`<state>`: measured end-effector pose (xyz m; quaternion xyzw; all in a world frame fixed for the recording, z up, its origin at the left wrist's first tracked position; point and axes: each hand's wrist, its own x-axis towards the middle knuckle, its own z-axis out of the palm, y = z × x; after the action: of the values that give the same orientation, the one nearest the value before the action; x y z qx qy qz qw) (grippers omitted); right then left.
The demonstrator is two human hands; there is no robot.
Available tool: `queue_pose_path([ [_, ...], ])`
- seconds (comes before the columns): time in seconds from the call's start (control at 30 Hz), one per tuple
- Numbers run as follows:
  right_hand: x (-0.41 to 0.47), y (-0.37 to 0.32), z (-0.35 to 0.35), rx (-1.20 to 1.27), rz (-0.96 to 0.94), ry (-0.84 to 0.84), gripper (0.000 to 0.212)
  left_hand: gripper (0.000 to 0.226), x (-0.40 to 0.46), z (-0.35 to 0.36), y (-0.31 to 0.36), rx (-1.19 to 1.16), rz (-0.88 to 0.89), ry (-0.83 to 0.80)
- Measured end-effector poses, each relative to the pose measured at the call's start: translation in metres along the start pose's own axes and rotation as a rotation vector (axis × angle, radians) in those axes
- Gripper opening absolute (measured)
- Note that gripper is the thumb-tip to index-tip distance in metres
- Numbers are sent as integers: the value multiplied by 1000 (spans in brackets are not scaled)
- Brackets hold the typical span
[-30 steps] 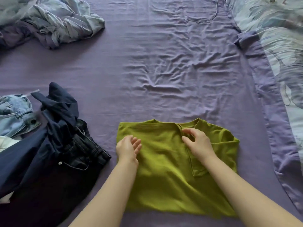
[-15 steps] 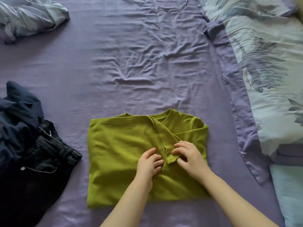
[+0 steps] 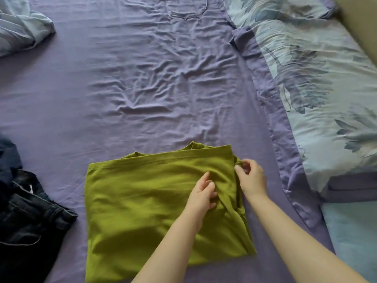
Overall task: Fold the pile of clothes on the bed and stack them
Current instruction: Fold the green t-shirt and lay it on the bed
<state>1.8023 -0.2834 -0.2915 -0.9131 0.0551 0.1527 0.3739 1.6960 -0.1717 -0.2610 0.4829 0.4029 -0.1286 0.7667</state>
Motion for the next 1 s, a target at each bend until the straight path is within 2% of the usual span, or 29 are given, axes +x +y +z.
queue_pose_path([
  [0.07, -20, 11, 3, 18, 67, -16, 44, 47, 6, 2, -3, -7, 3, -13],
  [0.17, -45, 18, 8, -33, 93, -138, 59, 45, 8, 5, 0, -73, 5, -18],
  [0.3, -60, 1, 6, -9, -40, -257, 71, 33, -2, -4, 3, -111, 21, -2],
  [0.43, -79, -40, 18, 46, -215, -408, 83, 37, -18, -34, 12, -173, 73, 19],
  [0.6, -120, -90, 66, 79, -391, -524, 84, 53, -43, -91, 26, -428, 169, 20],
  [0.7, -147, -116, 101, 56, -480, -562, 83, 55, -60, -136, 28, -485, 238, 61],
  [0.83, -181, -139, 149, -27, -582, -682, 89, 60, -75, -200, 14, -473, 264, 183],
  [0.9, -196, -140, 165, -90, -592, -794, 90, 55, -79, -225, 1, -423, 187, 272],
  [1.0, -211, -125, 171, -127, -597, -923, 79, 45, -83, -249, -25, -272, 86, 391],
])
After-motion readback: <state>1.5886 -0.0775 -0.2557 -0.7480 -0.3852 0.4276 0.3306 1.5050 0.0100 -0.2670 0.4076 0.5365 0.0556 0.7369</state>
